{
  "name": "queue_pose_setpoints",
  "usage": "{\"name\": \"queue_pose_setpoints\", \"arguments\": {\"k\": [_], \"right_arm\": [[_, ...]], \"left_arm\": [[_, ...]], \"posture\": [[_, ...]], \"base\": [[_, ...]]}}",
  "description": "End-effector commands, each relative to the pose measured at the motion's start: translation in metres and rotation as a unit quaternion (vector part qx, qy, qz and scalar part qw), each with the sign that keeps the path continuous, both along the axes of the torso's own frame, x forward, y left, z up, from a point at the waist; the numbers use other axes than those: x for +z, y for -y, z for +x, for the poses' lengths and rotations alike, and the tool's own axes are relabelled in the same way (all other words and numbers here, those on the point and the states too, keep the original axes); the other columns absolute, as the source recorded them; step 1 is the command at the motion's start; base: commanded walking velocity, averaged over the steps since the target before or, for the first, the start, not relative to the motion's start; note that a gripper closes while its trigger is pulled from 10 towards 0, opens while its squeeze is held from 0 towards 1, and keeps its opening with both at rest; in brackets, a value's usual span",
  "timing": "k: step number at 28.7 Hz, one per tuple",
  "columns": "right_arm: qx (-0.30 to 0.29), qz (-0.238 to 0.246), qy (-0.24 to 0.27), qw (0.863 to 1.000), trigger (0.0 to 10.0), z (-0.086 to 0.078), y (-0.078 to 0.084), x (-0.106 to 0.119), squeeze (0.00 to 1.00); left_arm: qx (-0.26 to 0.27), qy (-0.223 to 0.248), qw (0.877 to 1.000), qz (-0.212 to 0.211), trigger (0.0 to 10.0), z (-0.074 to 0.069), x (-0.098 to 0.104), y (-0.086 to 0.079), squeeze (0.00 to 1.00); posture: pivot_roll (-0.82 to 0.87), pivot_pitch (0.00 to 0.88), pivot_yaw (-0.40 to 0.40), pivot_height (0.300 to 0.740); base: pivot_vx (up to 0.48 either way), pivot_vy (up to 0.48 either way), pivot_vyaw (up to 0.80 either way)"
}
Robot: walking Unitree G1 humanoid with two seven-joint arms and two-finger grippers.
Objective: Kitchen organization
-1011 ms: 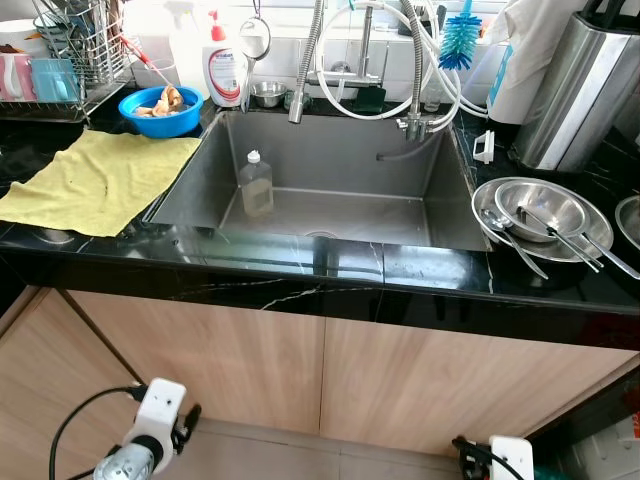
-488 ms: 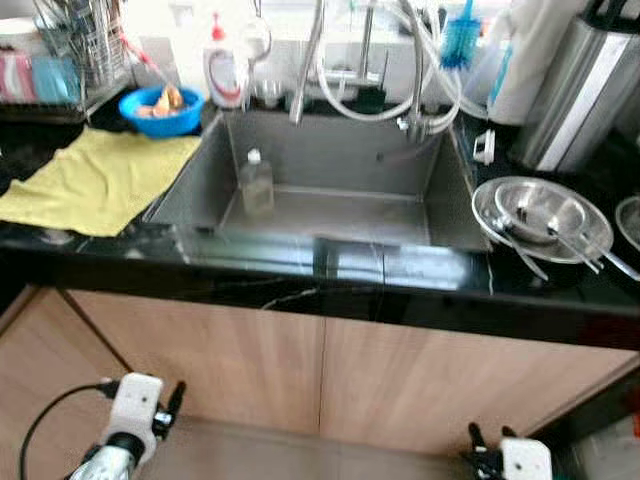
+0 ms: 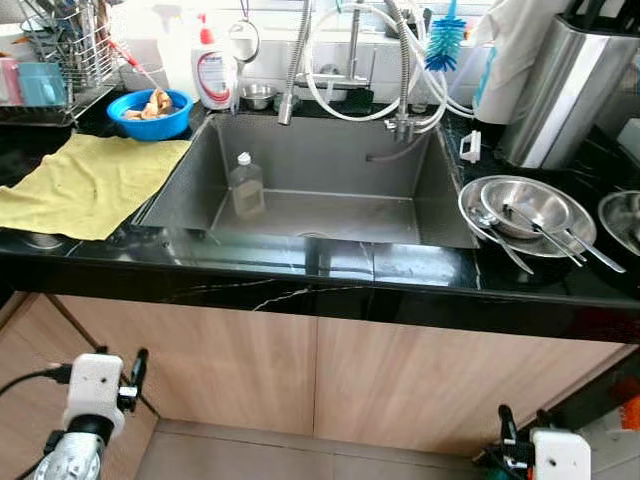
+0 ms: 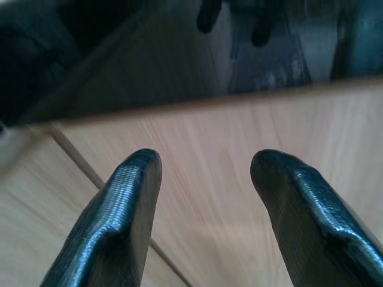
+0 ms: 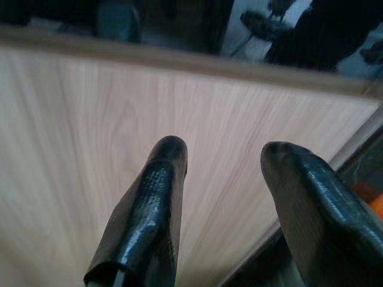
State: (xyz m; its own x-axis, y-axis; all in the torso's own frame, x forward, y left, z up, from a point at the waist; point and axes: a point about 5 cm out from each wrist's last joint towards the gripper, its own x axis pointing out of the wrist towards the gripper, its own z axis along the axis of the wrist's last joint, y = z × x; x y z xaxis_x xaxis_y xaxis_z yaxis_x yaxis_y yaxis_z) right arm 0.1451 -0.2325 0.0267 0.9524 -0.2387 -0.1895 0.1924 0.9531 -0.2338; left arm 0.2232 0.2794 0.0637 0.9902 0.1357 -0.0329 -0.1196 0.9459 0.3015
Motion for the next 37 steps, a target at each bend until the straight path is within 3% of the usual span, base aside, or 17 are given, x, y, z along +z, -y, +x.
{"name": "queue_pose_setpoints", "arguments": {"k": [1, 9, 11, 14, 19, 23, 26, 34, 35, 36, 37], "right_arm": [[-0.012, -0.017, 0.034, 0.999, 10.0, 0.006, 0.005, 0.018, 0.00], [-0.021, -0.031, 0.097, 0.995, 10.0, 0.026, 0.005, 0.055, 0.00], [-0.017, -0.032, 0.121, 0.992, 10.0, 0.036, 0.001, 0.071, 0.00], [-0.011, -0.044, 0.139, 0.989, 10.0, 0.043, -0.002, 0.083, 0.00], [-0.007, -0.046, 0.173, 0.984, 10.0, 0.055, -0.006, 0.102, 0.00], [-0.006, -0.039, 0.193, 0.980, 10.0, 0.069, -0.011, 0.114, 0.00], [-0.009, -0.038, 0.198, 0.979, 10.0, 0.073, -0.014, 0.118, 0.00], [-0.011, -0.036, 0.208, 0.977, 10.0, 0.076, -0.015, 0.124, 0.00], [-0.010, -0.036, 0.209, 0.977, 10.0, 0.077, -0.016, 0.124, 0.30], [-0.010, -0.036, 0.209, 0.977, 10.0, 0.077, -0.016, 0.125, 0.90], [-0.008, -0.035, 0.209, 0.977, 10.0, 0.077, -0.017, 0.125, 1.00]], "left_arm": [[0.011, 0.029, 1.000, -0.002, 10.0, 0.005, 0.016, -0.002, 0.00], [-0.023, 0.102, 0.994, 0.020, 10.0, 0.031, 0.061, 0.017, 0.00], [-0.030, 0.134, 0.990, 0.021, 10.0, 0.041, 0.082, 0.023, 0.00], [-0.058, 0.144, 0.988, 0.016, 10.0, 0.050, 0.090, 0.035, 0.00], [-0.081, 0.156, 0.984, -0.007, 10.0, 0.064, 0.099, 0.053, 0.00], [-0.137, 0.175, 0.974, -0.035, 10.0, 0.079, 0.108, 0.091, 0.00], [-0.151, 0.180, 0.970, -0.054, 10.0, 0.086, 0.112, 0.107, 0.00], [-0.159, 0.174, 0.969, -0.072, 10.0, 0.090, 0.108, 0.118, 0.00], [-0.159, 0.174, 0.969, -0.074, 10.0, 0.090, 0.108, 0.119, 0.00], [-0.160, 0.173, 0.969, -0.075, 10.0, 0.090, 0.107, 0.121, 0.00], [-0.163, 0.173, 0.968, -0.079, 10.0, 0.090, 0.107, 0.123, 0.00]], "posture": [[-0.06, 0.000, 0.003, 0.740], [-0.06, 0.000, 0.004, 0.740], [-0.06, 0.000, 0.005, 0.740], [-0.05, 0.000, 0.005, 0.740], [-0.09, 0.000, 0.019, 0.740], [-0.10, 0.000, 0.020, 0.740], [-0.10, 0.000, 0.025, 0.740], [-0.10, 0.000, 0.021, 0.740], [-0.10, 0.000, 0.021, 0.740], [-0.10, 0.000, 0.021, 0.740], [-0.10, 0.000, 0.018, 0.740]], "base": [[0.000, 0.000, 0.00], [0.000, 0.000, 0.00], [0.000, 0.000, 0.00], [0.000, 0.000, 0.00], [0.000, 0.000, 0.00], [0.000, 0.000, 0.00], [0.000, 0.000, 0.00], [0.000, 0.000, 0.00], [0.000, 0.000, 0.00], [0.000, 0.000, 0.00], [0.000, 0.000, 0.00]]}}
